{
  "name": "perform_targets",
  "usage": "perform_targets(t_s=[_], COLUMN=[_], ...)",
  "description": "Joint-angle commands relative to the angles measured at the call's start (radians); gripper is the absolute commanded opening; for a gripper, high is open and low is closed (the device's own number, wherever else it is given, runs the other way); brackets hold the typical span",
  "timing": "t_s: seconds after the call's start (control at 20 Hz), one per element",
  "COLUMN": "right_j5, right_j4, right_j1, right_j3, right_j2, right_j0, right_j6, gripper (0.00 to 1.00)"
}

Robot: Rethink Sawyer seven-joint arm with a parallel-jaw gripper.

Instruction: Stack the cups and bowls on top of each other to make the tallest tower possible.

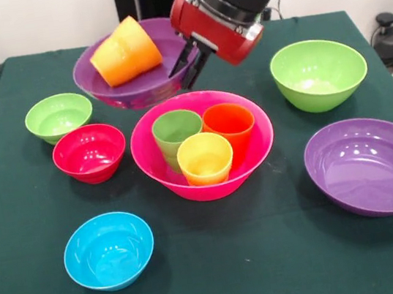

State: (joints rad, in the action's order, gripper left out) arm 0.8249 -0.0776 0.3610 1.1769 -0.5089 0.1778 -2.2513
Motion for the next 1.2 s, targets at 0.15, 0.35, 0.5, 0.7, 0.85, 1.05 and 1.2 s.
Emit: perform_targets(t_s=[0.15,0.35,0.5,0.7,0.85,1.05,1.2], right_j5=[0.061,0.045,0.009,-0.024,-0.020,-0.048,-0.052], right_j4=[-0.006,0.005,0.025,0.036,0.043,0.058,0.060], right_j1=[0.031,0.018,0.007,-0.006,-0.013,-0.038,-0.050], right_j3=[-0.101,-0.119,-0.117,-0.122,-0.124,-0.114,-0.114], right_j2=[0.091,0.127,0.159,0.177,0.175,0.188,0.178], right_j0=[-0.037,-0.053,-0.071,-0.079,-0.070,-0.070,-0.058], right_j6=[0.013,0.020,0.005,-0.024,-0.057,-0.088,-0.108], gripper=[0.00,0.00,0.00,0.00,0.00,0.00,0.00])
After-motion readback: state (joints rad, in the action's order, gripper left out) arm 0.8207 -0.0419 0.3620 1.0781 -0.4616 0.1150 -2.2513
